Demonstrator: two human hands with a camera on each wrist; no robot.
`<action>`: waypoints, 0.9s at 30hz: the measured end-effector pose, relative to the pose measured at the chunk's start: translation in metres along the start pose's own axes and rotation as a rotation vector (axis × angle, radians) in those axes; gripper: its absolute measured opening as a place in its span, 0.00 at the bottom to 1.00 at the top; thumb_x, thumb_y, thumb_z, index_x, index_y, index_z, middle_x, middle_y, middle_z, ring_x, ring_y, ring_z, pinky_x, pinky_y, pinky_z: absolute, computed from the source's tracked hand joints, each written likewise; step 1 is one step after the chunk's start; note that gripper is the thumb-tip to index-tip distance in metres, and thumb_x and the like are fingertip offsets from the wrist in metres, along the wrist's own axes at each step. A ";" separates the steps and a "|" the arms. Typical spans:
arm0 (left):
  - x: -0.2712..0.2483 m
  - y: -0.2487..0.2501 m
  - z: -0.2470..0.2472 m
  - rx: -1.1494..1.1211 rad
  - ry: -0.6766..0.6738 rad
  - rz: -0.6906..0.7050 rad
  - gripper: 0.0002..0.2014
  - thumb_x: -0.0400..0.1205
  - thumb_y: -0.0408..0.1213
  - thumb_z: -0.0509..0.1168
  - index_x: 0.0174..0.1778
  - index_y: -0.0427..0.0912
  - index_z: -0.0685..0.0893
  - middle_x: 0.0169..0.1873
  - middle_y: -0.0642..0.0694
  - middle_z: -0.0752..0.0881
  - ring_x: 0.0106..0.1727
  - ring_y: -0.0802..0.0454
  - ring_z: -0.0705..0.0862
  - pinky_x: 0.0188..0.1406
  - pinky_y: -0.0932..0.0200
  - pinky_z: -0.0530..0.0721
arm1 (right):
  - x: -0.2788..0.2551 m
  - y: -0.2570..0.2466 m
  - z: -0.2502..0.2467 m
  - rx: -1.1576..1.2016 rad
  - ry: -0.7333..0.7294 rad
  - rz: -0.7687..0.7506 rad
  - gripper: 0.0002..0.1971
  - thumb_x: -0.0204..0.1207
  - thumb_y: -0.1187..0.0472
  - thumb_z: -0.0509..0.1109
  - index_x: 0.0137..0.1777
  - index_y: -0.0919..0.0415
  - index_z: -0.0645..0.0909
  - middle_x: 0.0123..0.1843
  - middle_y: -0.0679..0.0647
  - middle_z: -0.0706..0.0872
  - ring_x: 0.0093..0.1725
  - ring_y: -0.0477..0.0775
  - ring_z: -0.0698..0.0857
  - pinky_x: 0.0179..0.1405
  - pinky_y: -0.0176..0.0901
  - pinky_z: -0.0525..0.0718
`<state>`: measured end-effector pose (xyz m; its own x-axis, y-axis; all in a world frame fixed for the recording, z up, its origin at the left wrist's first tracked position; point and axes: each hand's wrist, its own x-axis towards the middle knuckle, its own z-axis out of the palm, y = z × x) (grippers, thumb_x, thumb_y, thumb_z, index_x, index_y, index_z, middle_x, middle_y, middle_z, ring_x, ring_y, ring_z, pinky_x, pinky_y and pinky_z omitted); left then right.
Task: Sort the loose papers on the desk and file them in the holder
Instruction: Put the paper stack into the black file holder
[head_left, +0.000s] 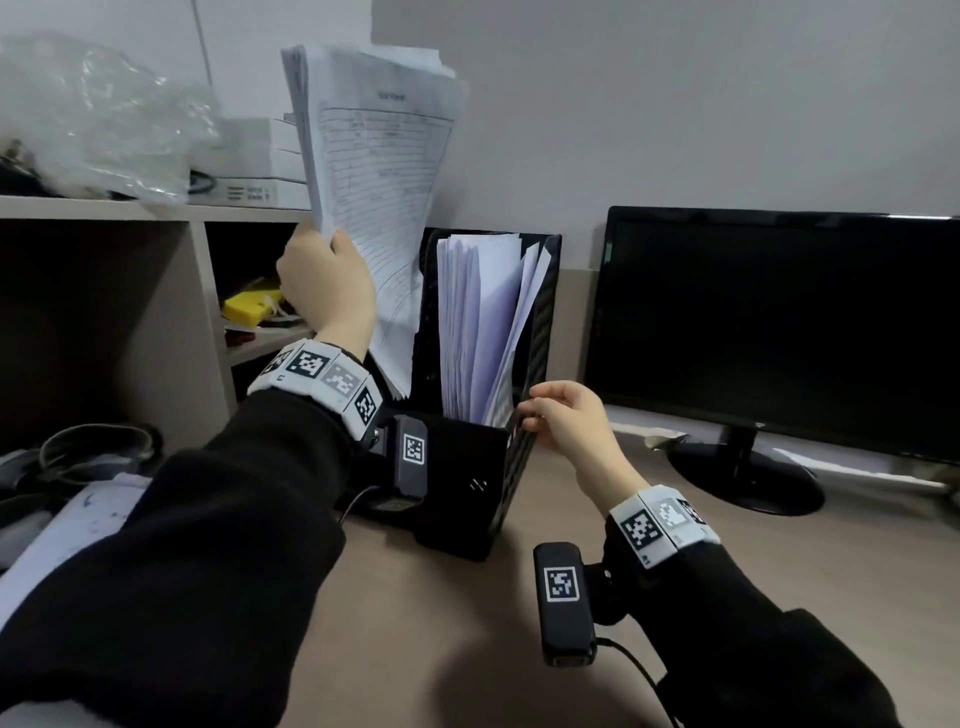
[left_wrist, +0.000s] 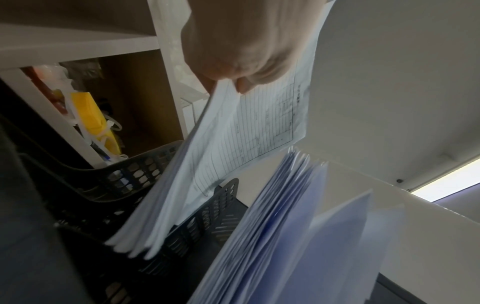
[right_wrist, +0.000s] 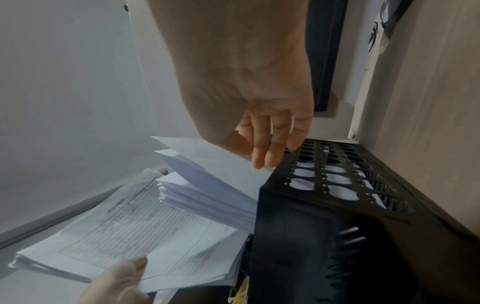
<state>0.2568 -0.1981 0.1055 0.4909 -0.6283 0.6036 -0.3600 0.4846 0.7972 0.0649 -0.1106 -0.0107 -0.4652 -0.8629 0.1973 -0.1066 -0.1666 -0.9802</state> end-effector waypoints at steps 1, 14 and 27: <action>0.001 0.001 -0.001 0.006 0.011 0.009 0.11 0.84 0.34 0.58 0.46 0.32 0.82 0.50 0.35 0.88 0.52 0.40 0.85 0.41 0.59 0.74 | 0.001 0.003 0.000 0.002 -0.003 0.004 0.07 0.79 0.72 0.61 0.50 0.61 0.77 0.41 0.55 0.87 0.29 0.45 0.80 0.22 0.25 0.76; -0.006 0.010 -0.034 0.125 0.035 0.155 0.10 0.82 0.32 0.58 0.34 0.37 0.70 0.44 0.35 0.87 0.36 0.47 0.76 0.30 0.61 0.66 | 0.010 0.012 0.005 0.004 -0.024 0.021 0.07 0.79 0.72 0.60 0.52 0.64 0.78 0.39 0.55 0.85 0.28 0.46 0.79 0.21 0.26 0.77; -0.014 0.022 -0.042 0.211 -0.061 0.338 0.10 0.82 0.31 0.58 0.33 0.37 0.69 0.43 0.32 0.88 0.44 0.34 0.83 0.30 0.59 0.66 | 0.014 0.016 0.007 -0.019 -0.026 0.011 0.07 0.78 0.71 0.62 0.50 0.61 0.79 0.38 0.54 0.84 0.30 0.47 0.81 0.27 0.32 0.76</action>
<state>0.2752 -0.1535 0.1144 0.2715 -0.4932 0.8265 -0.6513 0.5380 0.5350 0.0627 -0.1282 -0.0233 -0.4439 -0.8766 0.1859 -0.1184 -0.1482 -0.9818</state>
